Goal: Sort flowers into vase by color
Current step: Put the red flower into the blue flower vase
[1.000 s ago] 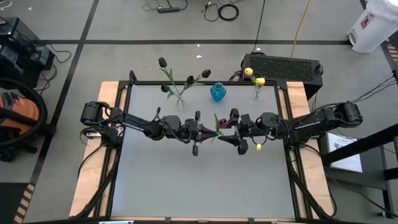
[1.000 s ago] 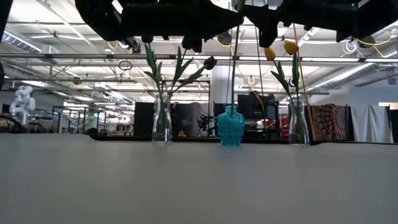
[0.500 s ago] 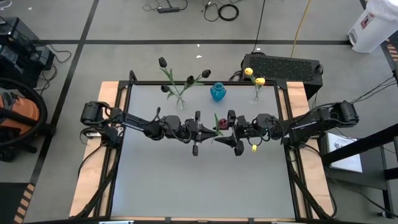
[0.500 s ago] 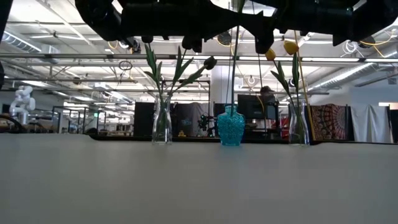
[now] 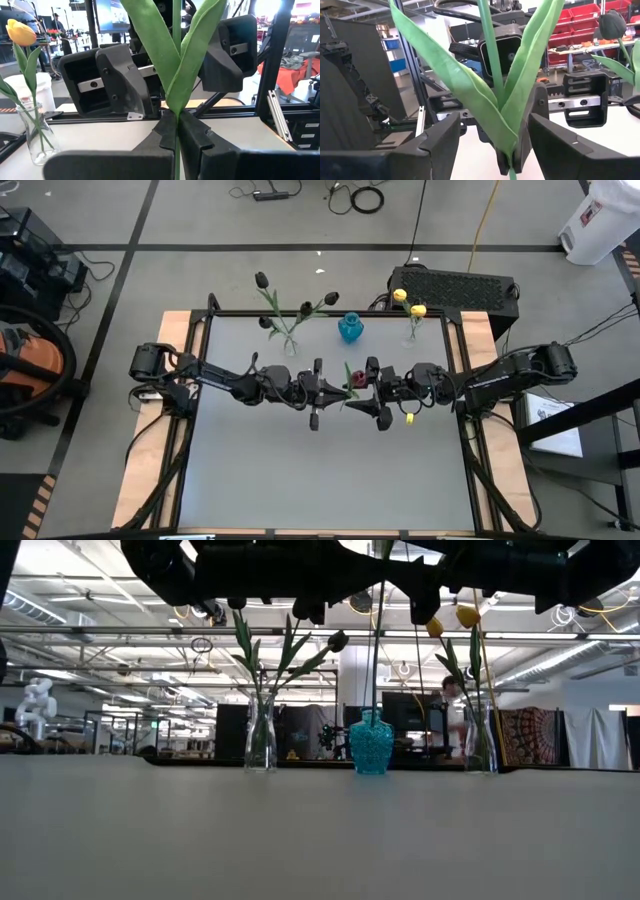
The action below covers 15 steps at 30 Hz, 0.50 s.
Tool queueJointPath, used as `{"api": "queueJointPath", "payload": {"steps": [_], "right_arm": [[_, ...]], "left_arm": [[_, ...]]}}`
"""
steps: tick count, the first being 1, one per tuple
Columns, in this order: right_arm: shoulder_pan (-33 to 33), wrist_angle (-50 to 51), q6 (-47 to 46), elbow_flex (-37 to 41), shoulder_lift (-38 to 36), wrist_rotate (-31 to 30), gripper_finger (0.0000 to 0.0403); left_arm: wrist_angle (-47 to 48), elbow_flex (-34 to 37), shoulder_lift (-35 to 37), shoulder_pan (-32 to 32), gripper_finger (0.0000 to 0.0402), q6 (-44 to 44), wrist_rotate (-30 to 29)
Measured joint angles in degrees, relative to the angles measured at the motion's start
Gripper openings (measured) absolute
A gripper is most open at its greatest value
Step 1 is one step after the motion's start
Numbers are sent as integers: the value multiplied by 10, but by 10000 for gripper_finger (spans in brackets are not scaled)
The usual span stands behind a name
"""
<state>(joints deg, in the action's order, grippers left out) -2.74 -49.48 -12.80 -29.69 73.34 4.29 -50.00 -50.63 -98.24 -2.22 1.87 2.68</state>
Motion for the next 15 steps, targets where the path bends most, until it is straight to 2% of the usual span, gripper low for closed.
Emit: {"api": "queueJointPath", "payload": {"steps": [15], "right_arm": [[0, 0, 4, 0, 0, 0, 226]], "left_arm": [[0, 0, 0, 0, 9, 0, 0]]}}
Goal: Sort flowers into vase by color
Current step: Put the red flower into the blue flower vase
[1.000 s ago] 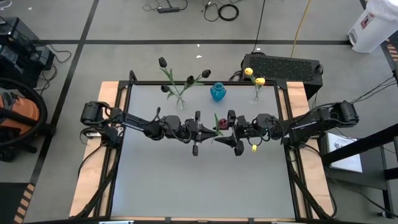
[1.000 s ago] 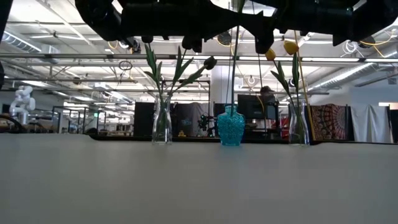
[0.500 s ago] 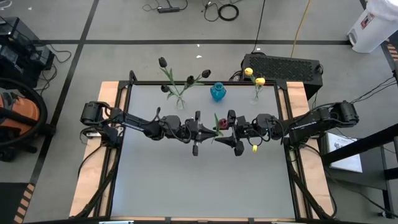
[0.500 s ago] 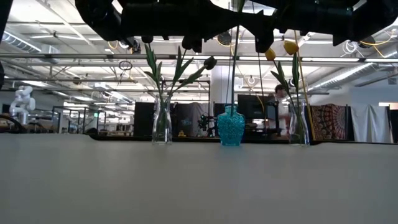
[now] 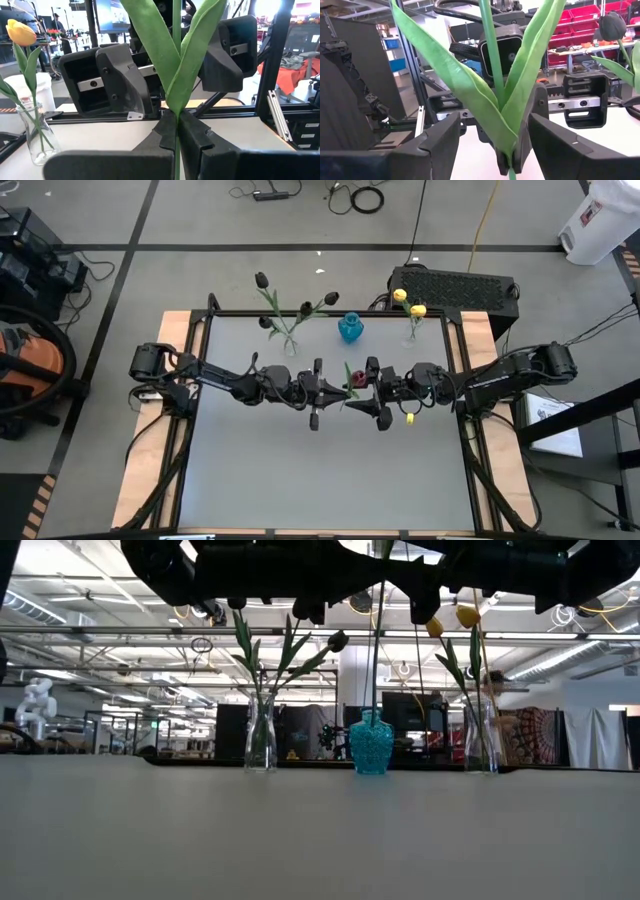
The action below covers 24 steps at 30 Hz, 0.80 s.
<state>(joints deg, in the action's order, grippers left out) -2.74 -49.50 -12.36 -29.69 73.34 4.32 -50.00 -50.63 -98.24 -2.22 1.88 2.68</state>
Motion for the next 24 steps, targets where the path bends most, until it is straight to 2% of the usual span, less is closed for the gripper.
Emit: {"api": "queueJointPath", "payload": {"steps": [9, 24], "right_arm": [[0, -6, 20, 0, 0, 0, 218], [0, -13, 43, 0, 0, 0, 114]], "left_arm": [[0, 0, 0, 0, 9, 0, 0], [0, 0, 0, 0, 9, 0, 0]]}}
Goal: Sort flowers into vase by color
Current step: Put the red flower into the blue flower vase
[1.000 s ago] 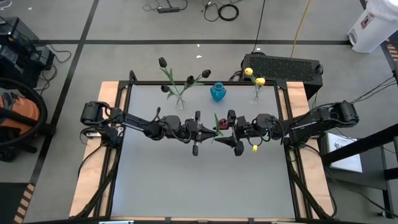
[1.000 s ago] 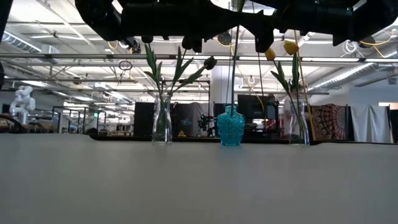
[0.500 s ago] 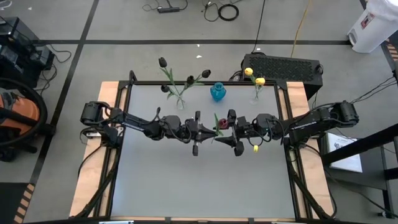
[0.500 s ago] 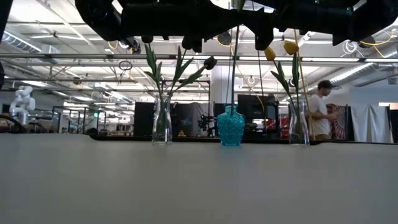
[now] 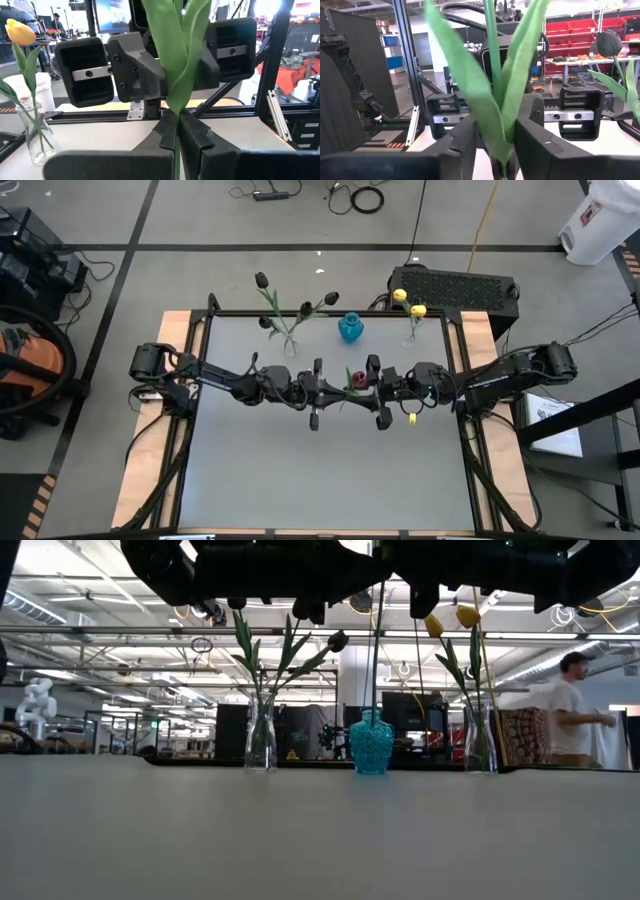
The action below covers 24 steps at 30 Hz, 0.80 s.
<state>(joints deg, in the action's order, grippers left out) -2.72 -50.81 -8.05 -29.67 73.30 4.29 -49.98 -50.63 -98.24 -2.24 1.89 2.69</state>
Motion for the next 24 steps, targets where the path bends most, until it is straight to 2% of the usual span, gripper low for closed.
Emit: {"api": "queueJointPath", "payload": {"steps": [15, 24], "right_arm": [[0, -3, 2, 0, 0, -2, 24], [0, -4, 3, 0, 0, -1, 15]], "left_arm": [[0, 0, 0, 0, 9, 0, 0], [0, 0, 0, 0, 9, -1, 1]]}}
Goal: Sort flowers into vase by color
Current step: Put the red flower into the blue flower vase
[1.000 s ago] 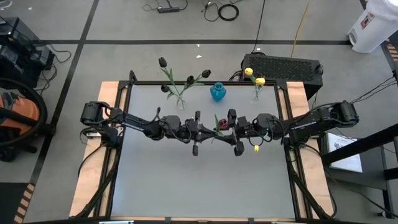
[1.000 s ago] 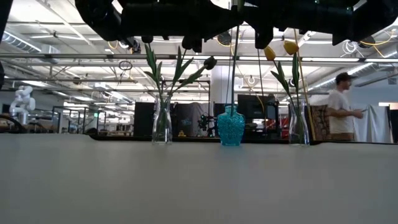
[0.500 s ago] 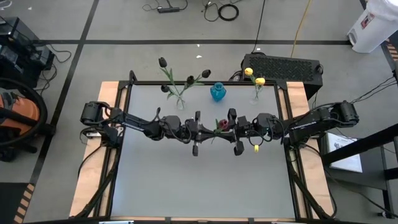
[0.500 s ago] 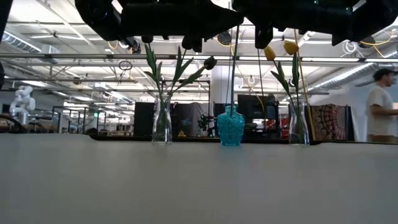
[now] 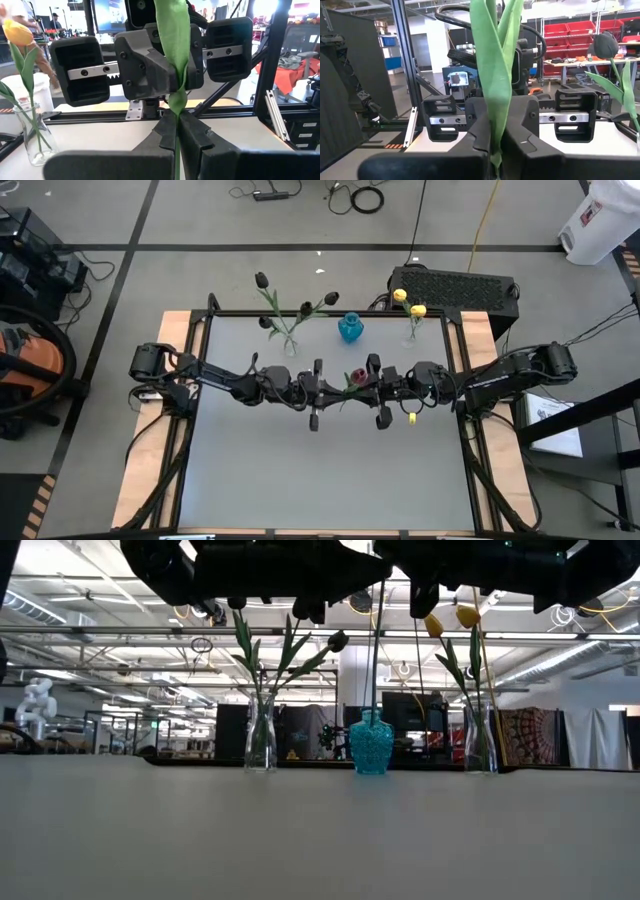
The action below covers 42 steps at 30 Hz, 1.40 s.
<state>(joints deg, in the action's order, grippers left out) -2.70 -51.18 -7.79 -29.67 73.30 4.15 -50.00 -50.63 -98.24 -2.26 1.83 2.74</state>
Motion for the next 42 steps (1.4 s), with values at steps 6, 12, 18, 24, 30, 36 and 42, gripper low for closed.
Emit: {"api": "queueJointPath", "payload": {"steps": [6, 12, 18, 24, 30, 36, 42], "right_arm": [[0, 4, 0, 0, 0, 3, 15], [0, 11, 0, 0, -3, 4, 14], [0, 52, 1, 0, -32, 4, 14], [-1, 73, 5, 0, -53, 7, 14], [-2, 77, 5, 0, -54, 11, 14], [-1, 78, 5, 0, -54, 5, 14], [0, 90, 13, 0, -64, 3, 14]], "left_arm": [[1, 0, 0, -1, 9, 0, 8], [2, 0, 0, -1, 9, -29, 9], [3, -1, 3, -6, 9, -30, 8], [0, -1, 9, -12, 12, -25, 9], [0, 0, 9, -28, 68, 0, 3], [4, 0, 9, -33, 121, 0, -18], [89, 0, 39, -33, 125, 0, -51]]}}
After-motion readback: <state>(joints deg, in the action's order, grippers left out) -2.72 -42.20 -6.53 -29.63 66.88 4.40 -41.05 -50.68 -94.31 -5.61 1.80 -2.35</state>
